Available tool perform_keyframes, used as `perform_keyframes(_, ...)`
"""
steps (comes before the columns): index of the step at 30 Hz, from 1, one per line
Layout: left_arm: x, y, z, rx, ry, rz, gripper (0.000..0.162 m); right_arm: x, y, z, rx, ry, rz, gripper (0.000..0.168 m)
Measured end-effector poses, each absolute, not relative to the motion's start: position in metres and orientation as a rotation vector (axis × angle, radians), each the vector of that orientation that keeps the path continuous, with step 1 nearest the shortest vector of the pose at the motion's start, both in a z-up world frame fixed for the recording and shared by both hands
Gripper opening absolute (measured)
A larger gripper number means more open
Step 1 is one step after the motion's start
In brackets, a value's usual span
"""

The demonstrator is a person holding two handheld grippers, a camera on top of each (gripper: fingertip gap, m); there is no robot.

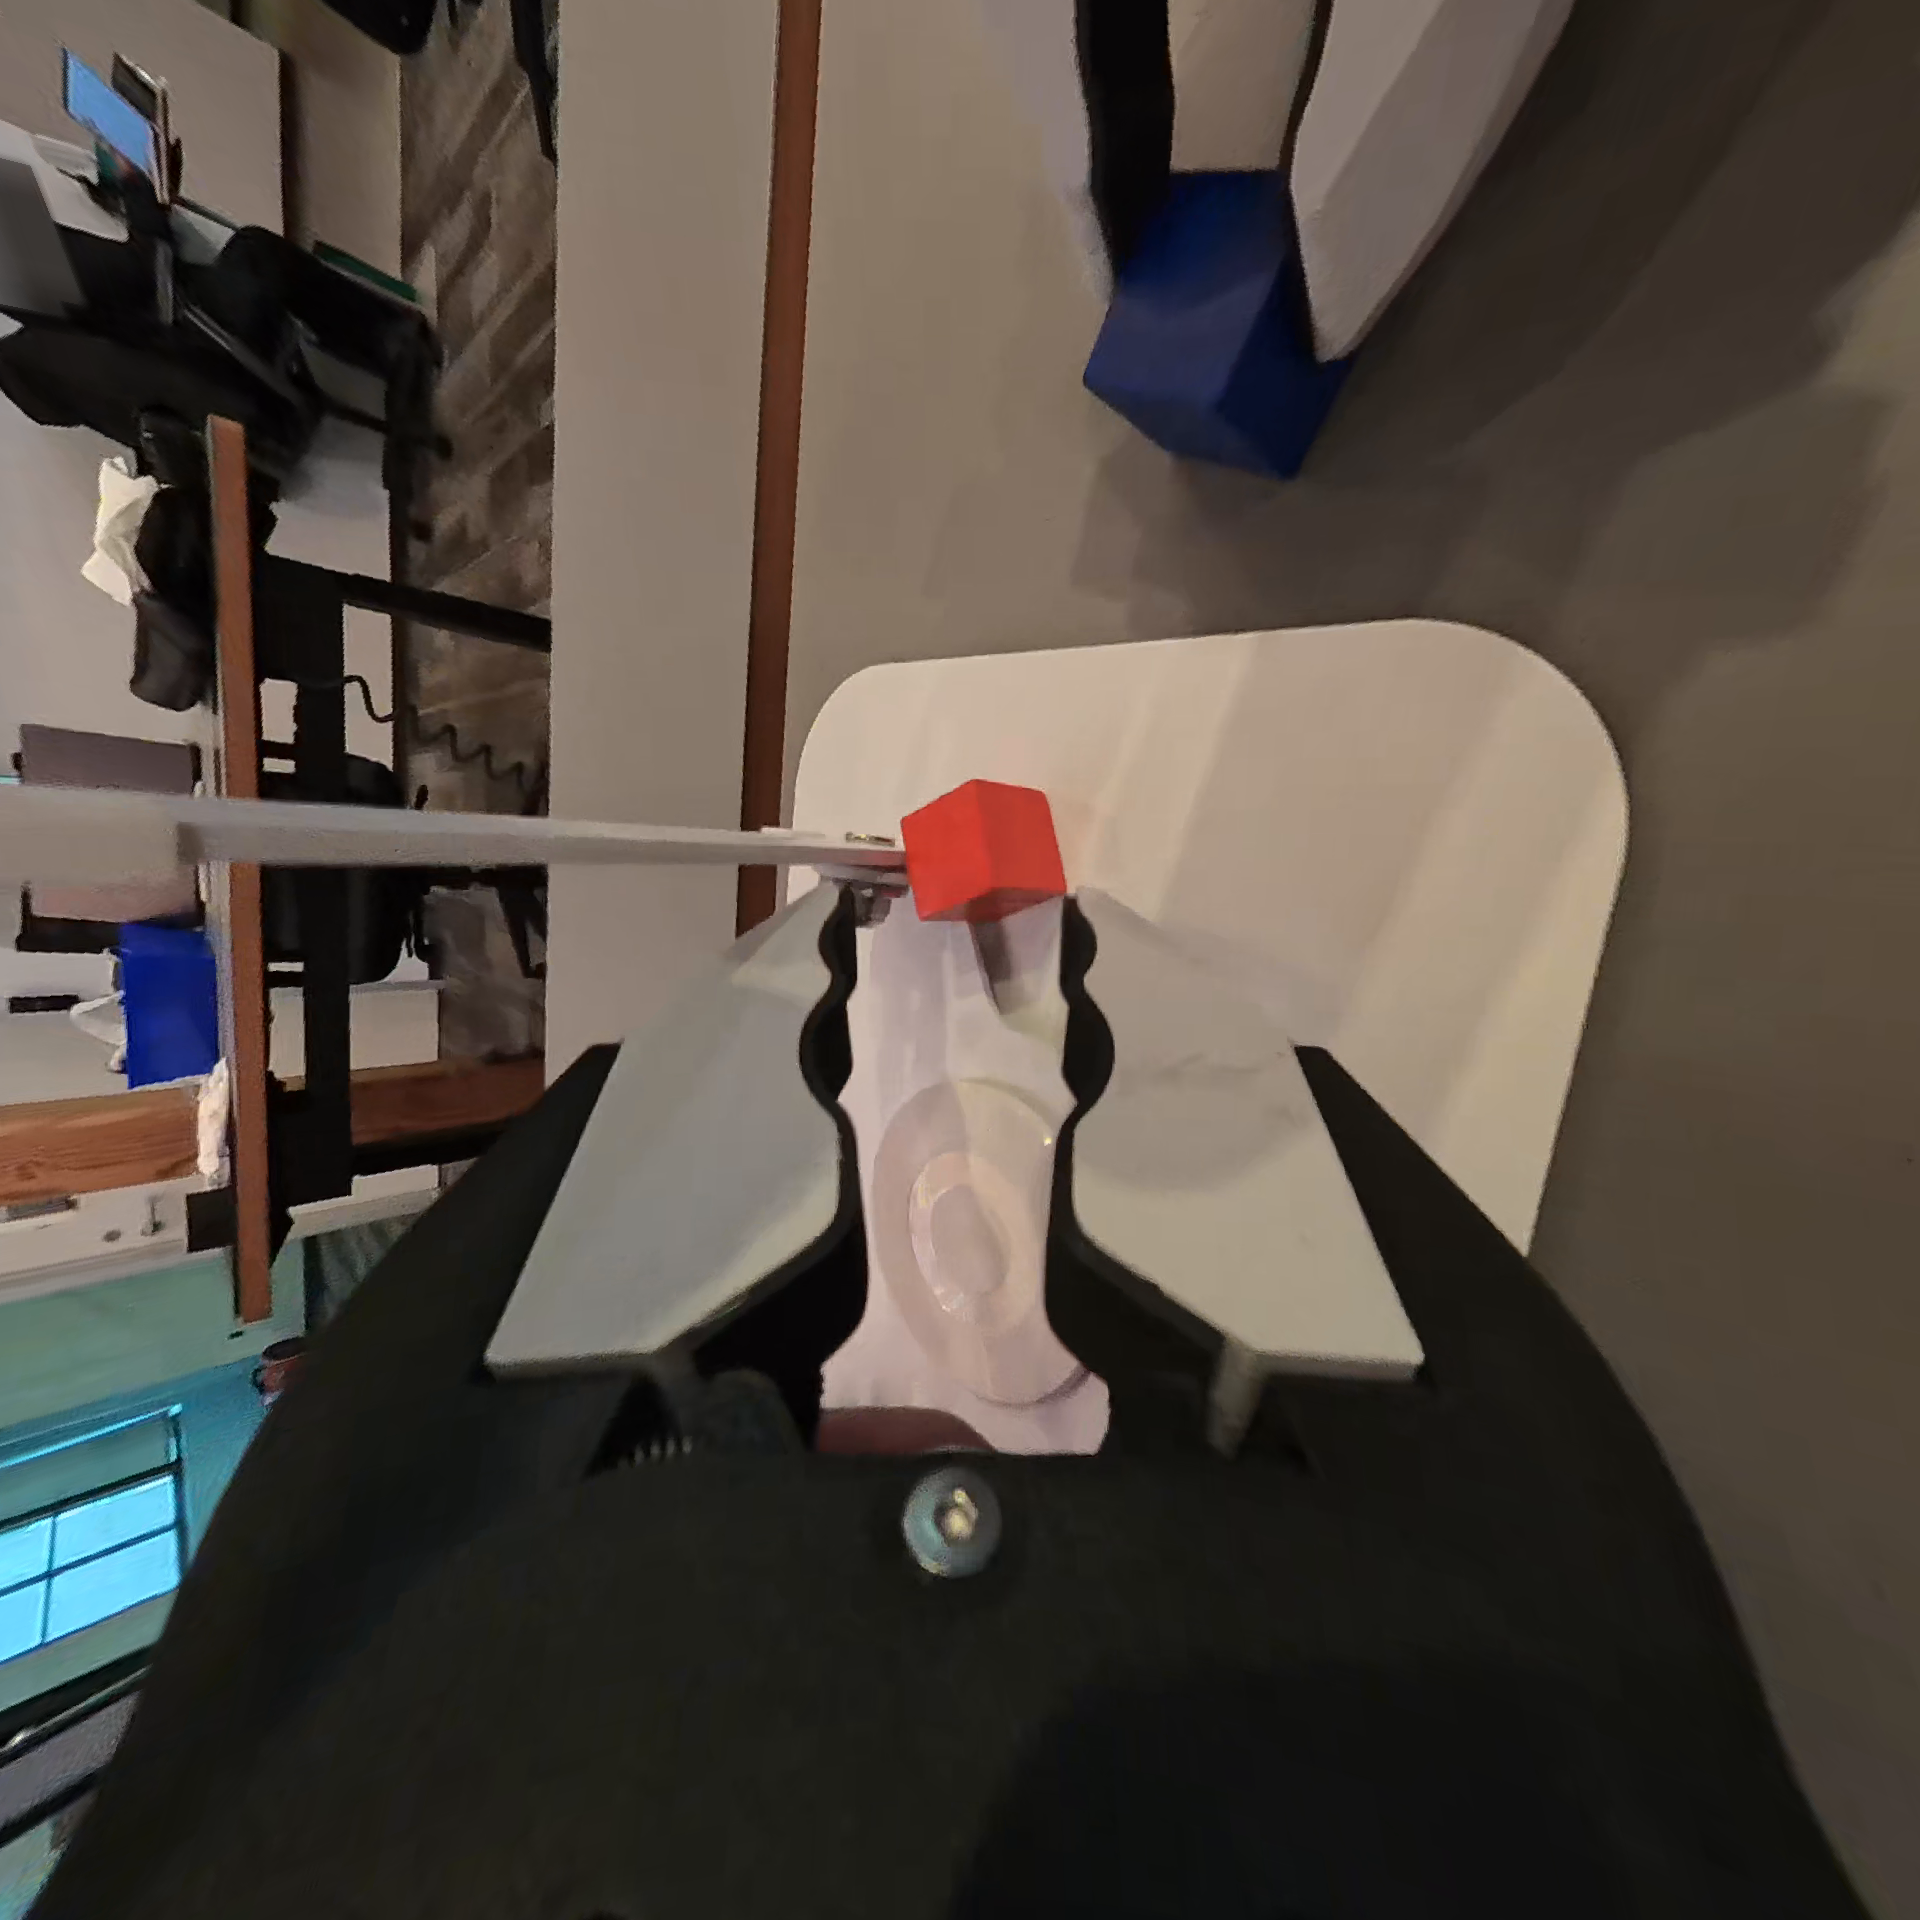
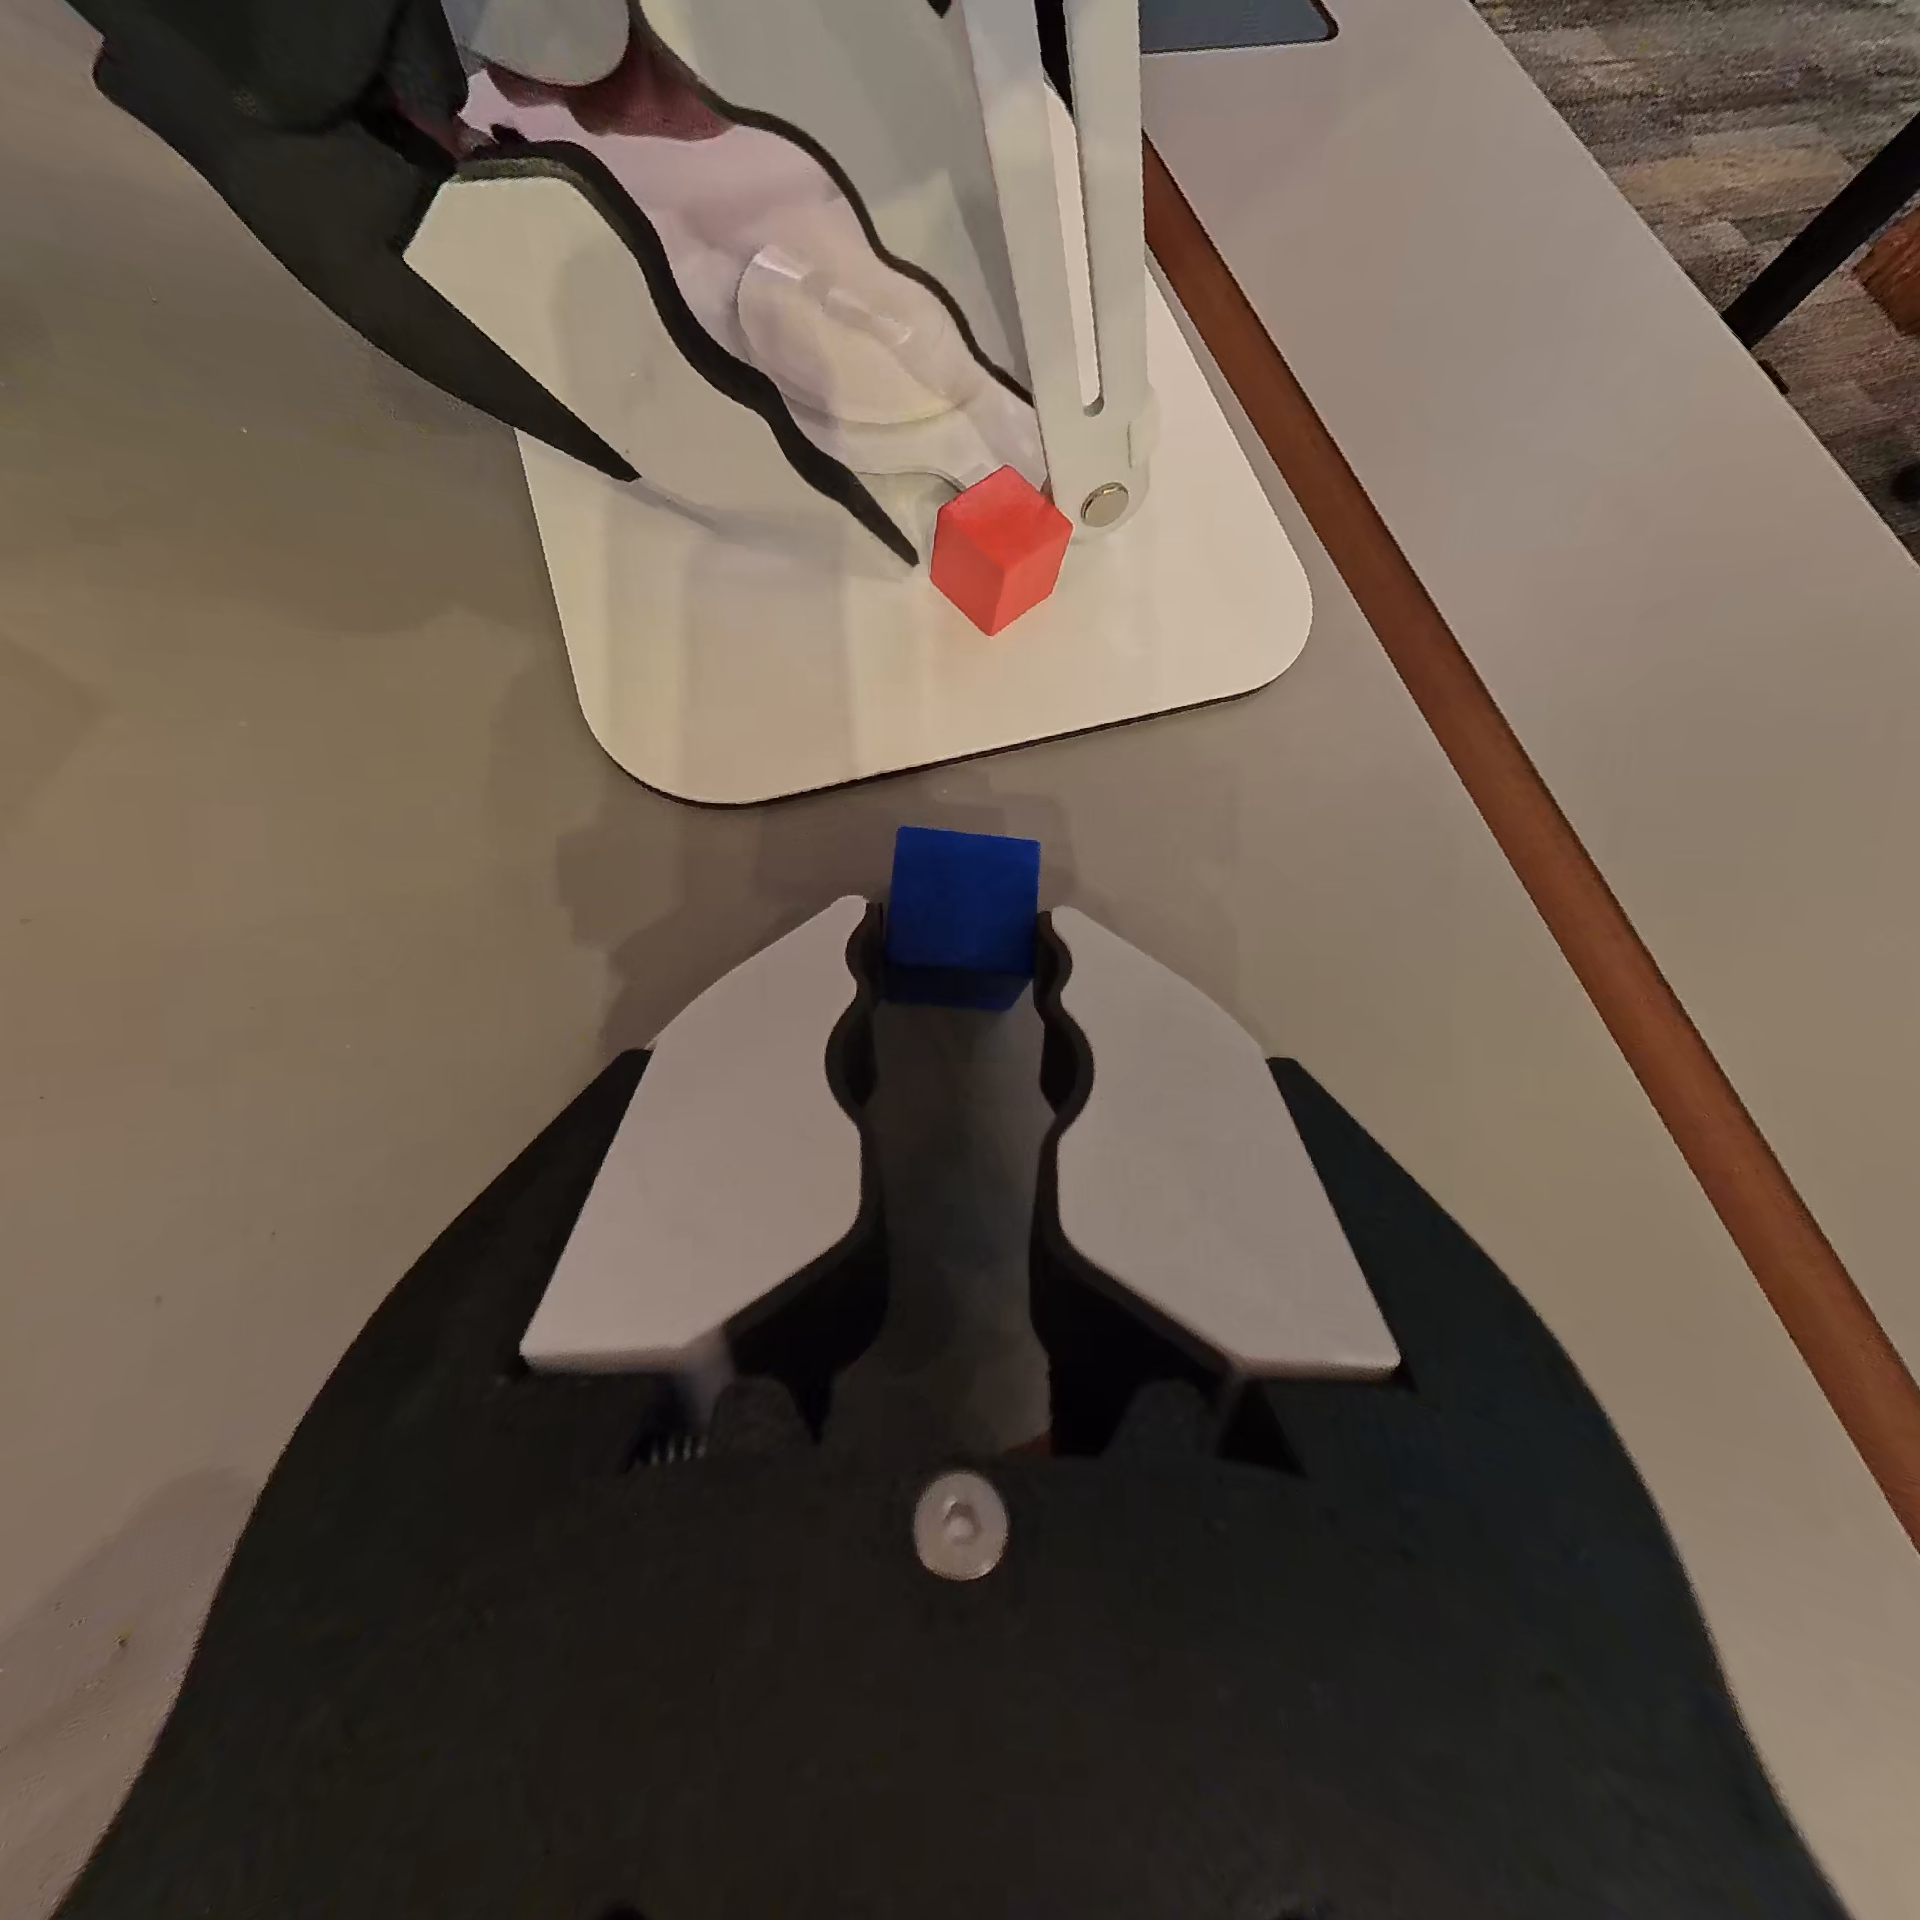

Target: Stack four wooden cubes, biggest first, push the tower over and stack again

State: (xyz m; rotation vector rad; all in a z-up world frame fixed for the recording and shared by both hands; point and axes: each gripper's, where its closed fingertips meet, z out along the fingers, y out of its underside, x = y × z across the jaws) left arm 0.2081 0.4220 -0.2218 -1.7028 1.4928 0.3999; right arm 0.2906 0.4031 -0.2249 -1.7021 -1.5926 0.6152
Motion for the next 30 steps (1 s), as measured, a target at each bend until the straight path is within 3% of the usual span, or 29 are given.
perform_keyframes(1,0.211,0.422,-0.222,-1.702,1.500,0.377,0.037,0.291,0.403,-0.225,-1.702,-1.593,0.615,0.028)
perform_keyframes(6,0.212,0.420,-0.227,-1.745,1.549,0.258,0.026,0.290,0.403,-0.225,-1.700,-1.593,0.613,0.028)
perform_keyframes(14,0.217,0.419,-0.227,-1.765,1.526,0.137,0.023,0.290,0.403,-0.225,-1.700,-1.594,0.613,0.028)
perform_keyframes(17,0.224,0.409,-0.234,-1.770,1.585,0.099,0.000,0.290,0.403,-0.225,-1.696,-1.597,0.615,0.028)
perform_keyframes(24,0.227,0.382,-0.232,-1.678,1.678,0.109,0.005,0.291,0.399,-0.217,-1.656,-1.605,0.657,0.028)
perform_keyframes(30,0.204,0.362,-0.200,-1.719,1.483,0.025,0.005,0.292,0.392,-0.209,-1.636,-1.622,0.675,0.028)
